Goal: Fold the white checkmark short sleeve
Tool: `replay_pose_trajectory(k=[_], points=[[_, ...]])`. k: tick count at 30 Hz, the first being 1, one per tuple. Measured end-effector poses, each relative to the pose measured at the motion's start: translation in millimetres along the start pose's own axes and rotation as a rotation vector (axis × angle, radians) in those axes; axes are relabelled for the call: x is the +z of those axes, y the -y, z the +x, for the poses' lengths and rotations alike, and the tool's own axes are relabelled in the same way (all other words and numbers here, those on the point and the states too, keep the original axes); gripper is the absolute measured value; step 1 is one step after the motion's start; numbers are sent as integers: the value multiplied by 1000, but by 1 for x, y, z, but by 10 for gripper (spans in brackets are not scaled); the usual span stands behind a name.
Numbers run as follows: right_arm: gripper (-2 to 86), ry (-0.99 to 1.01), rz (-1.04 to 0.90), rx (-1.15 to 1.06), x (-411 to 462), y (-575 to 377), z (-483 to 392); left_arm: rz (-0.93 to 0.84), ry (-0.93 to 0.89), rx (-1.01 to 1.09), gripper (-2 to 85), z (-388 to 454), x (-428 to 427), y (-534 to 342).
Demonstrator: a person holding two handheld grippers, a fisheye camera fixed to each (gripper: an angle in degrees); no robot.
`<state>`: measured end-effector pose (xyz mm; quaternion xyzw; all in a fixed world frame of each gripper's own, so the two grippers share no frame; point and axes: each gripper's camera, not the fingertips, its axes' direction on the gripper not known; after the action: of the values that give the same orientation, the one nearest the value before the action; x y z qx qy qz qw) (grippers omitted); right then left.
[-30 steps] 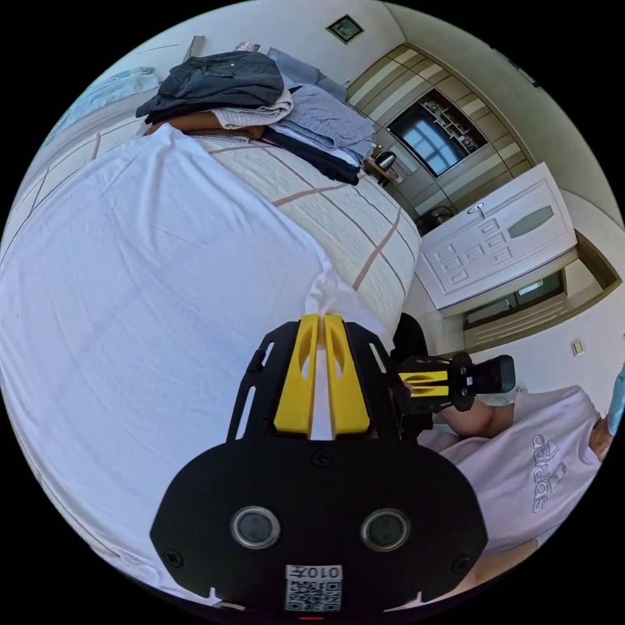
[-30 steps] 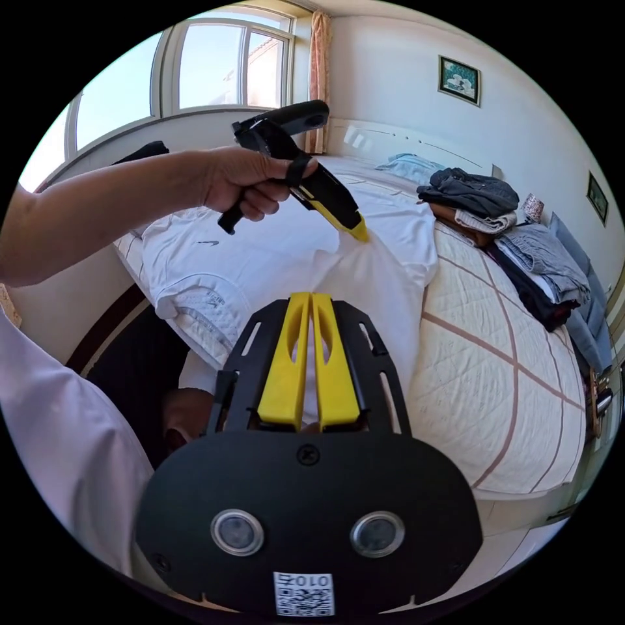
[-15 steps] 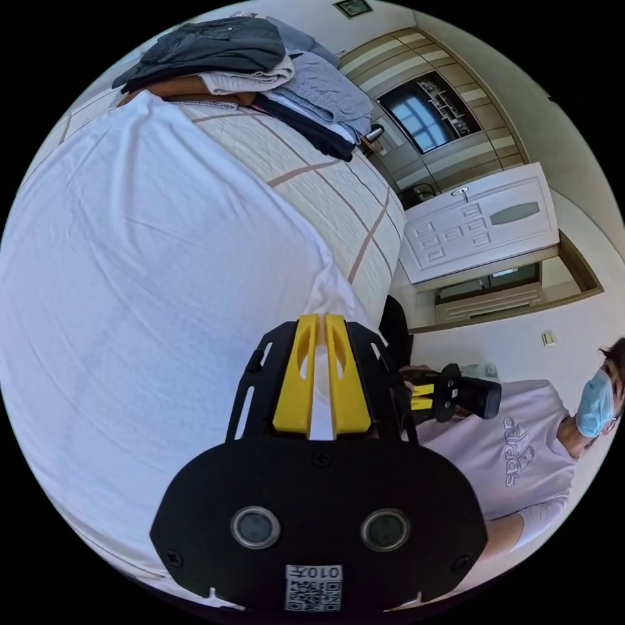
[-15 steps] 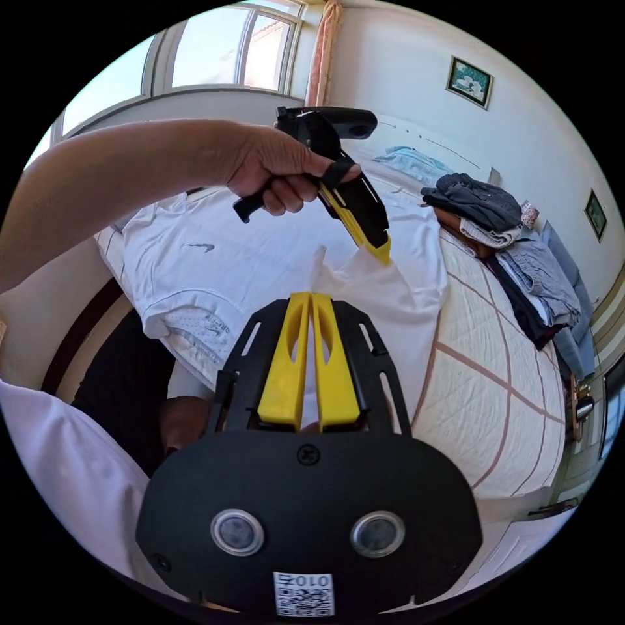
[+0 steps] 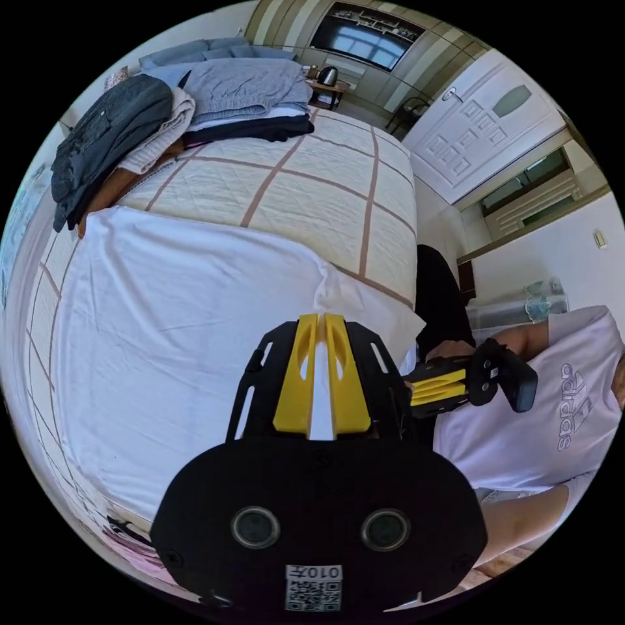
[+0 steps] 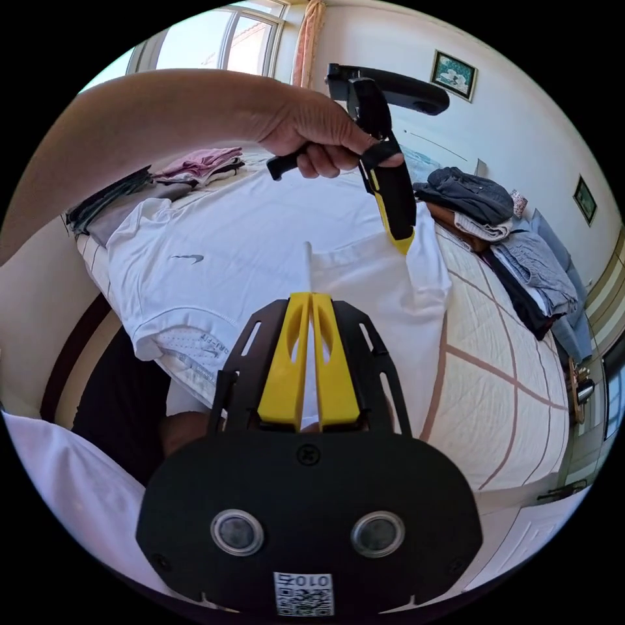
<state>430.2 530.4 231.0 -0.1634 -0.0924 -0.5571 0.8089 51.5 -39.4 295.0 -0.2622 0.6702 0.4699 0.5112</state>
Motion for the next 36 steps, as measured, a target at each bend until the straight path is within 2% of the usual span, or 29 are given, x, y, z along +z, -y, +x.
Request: replay_pose_trajectory(k=[2, 5, 9, 11, 15, 20, 22, 24, 27, 31, 36], points=[[35, 20, -38, -18, 12, -6, 0, -11, -40, -33, 16, -5, 11, -5], [44, 73, 37, -49, 9, -11, 7, 51, -73, -151, 28, -17, 21, -26], [52, 251, 114, -50, -7, -12, 28, 284, -14, -320, 44, -19, 13, -66], [43, 324, 168, 66, -18, -21, 59, 350, -11, -352, 50, -14, 9, -82], [40, 167, 136, 77, -16, -19, 100, 388, 17, -375, 64, 20, -2, -114], [45, 229, -4, -270, 18, 61, 152, 318, 107, -177, 84, 120, 32, -135], [44, 206, -61, -354, 35, 95, 165, 260, 265, -126, 91, 160, 58, -141], [44, 187, -79, -390, 53, 126, 179, 289, 322, -115, 94, 176, 66, -146], [49, 314, -170, -403, 91, 167, 200, 346, 267, -128, 98, 179, 69, -148], [59, 443, -265, -468, 129, 187, 203, 302, 236, -162, 101, 176, 81, -149], [61, 459, -307, -614, 142, 184, 187, 332, 243, -213, 99, 185, 86, -162]])
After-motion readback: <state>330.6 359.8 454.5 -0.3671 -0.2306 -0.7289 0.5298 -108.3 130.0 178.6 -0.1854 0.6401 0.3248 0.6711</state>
